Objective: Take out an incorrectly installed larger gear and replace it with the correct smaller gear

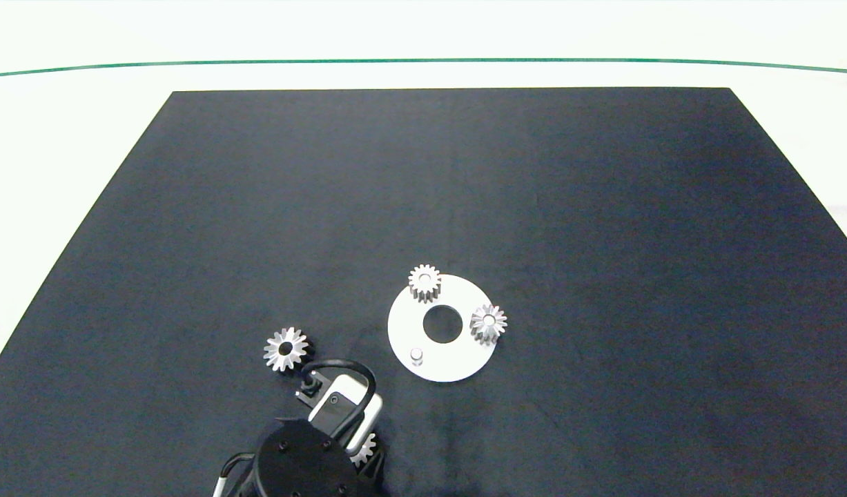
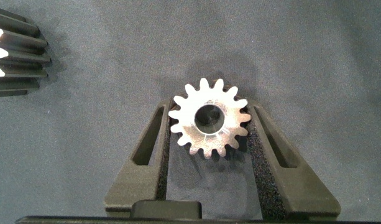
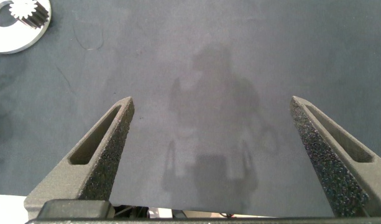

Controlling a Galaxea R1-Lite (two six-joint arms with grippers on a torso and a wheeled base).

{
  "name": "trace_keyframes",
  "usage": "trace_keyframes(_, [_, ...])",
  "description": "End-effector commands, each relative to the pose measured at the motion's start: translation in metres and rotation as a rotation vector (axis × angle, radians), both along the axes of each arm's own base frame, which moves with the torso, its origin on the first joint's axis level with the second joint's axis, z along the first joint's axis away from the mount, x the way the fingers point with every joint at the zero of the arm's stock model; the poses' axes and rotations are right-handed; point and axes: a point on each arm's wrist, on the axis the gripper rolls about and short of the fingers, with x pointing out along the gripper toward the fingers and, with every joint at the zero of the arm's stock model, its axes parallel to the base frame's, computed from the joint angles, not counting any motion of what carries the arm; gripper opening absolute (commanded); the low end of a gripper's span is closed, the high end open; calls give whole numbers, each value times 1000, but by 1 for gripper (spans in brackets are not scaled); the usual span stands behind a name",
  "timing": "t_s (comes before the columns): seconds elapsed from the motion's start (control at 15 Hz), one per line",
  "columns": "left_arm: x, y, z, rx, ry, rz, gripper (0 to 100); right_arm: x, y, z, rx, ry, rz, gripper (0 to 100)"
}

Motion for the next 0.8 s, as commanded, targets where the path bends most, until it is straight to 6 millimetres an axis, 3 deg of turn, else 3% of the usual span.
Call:
trace_keyframes(0.07, [1, 0, 3, -6, -6, 2, 17, 0, 0, 0, -1, 3, 0, 100])
trace_keyframes(0.27, [5, 0, 15, 8, -54, -23, 16, -1, 0, 0, -2, -6, 2, 100])
trace_keyframes(0.8, [21, -29, 65, 32, -129, -79, 16, 1, 0, 0, -2, 5, 7, 100])
